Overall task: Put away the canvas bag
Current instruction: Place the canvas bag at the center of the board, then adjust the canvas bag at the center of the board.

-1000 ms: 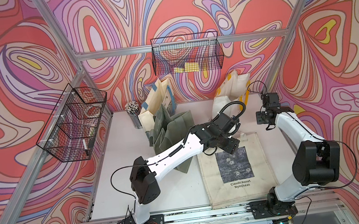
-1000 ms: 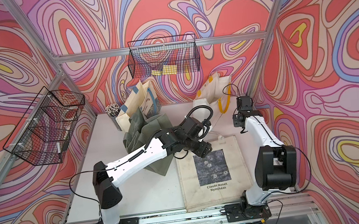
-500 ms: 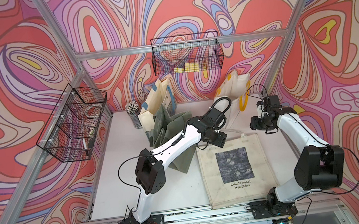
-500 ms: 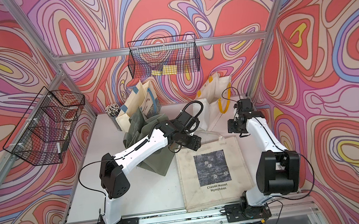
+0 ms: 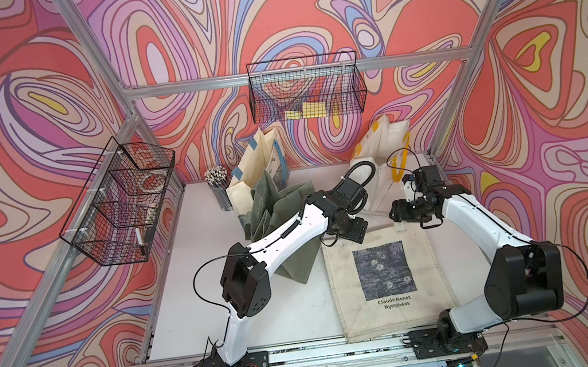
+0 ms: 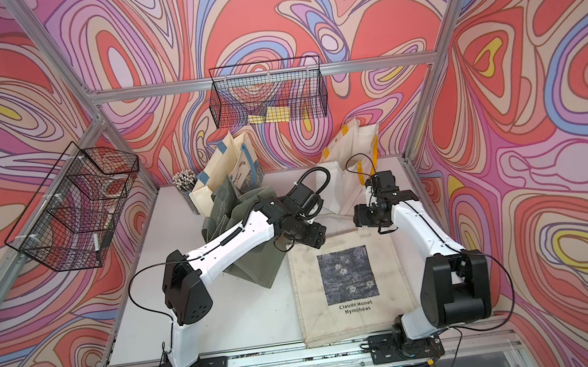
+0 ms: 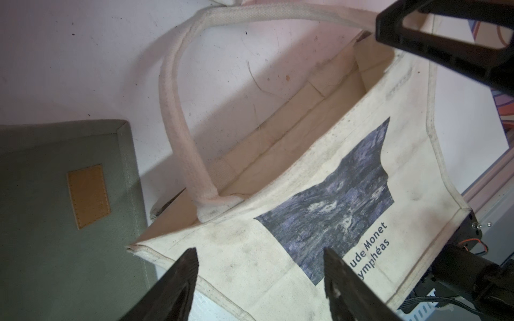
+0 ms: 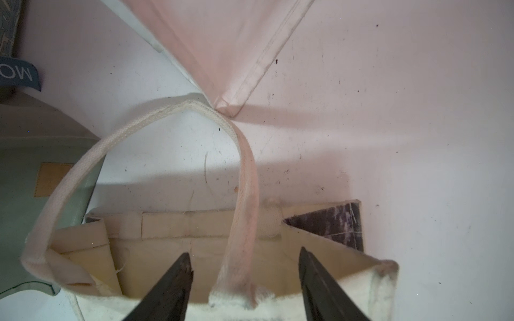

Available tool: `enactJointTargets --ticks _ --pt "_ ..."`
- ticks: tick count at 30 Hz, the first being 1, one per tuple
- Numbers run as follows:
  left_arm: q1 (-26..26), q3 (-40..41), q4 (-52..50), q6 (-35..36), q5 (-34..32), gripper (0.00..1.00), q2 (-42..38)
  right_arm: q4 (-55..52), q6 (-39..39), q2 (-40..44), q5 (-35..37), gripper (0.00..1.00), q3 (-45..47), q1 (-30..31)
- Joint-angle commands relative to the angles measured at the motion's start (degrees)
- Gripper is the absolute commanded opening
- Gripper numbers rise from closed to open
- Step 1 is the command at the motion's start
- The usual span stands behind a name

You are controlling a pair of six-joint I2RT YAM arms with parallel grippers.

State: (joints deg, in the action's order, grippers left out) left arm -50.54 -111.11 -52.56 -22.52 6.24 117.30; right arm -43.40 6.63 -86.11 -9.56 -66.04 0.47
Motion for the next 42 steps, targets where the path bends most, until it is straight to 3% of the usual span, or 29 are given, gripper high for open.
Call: enactJointTargets --ticks 1,8,15,18,21,25,28,35,42 --pt "1.3 -1.3 -2.0 -2.5 -2.2 0.74 0.7 -1.5 0.6 -2.6 1.4 0.6 -1.5 0.4" --pt "1.7 -5.4 -4.7 -3.5 -1.9 0.74 4.4 -6.5 -0.9 -5.2 1.8 0.41 -4.1 0.8" --pt "3.2 -6.2 -3.8 -6.8 1.2 0.74 6.6 -8.9 -2.9 -4.4 0.4 0.0 -6.2 0.8" --pt "3.2 -7.2 -3.5 -7.0 3.0 0.7 8.0 -9.0 -3.0 -2.6 1.6 0.0 -7.2 0.9" --pt "3.3 -8.9 -4.1 -6.8 4.5 0.6 9.4 -7.7 -3.7 1.1 2.8 0.0 -6.7 0.9" --pt "3.2 -7.7 0.1 -7.2 8.2 0.21 8.9 -5.1 -4.9 7.6 5.5 0.0 -5.0 0.9" --pt "3.1 -4.3 5.9 -8.8 9.9 0.03 6.8 -5.1 -5.2 9.8 10.5 0.0 -4.0 0.8" --pt "1.7 -6.4 9.8 -11.6 10.4 0.0 8.8 -5.3 -8.5 3.1 21.4 0.0 -3.3 0.6" --pt "-0.8 -8.8 16.8 -13.4 8.1 0.0 11.3 -0.9 -8.0 -2.4 26.2 0.0 -4.6 -4.0"
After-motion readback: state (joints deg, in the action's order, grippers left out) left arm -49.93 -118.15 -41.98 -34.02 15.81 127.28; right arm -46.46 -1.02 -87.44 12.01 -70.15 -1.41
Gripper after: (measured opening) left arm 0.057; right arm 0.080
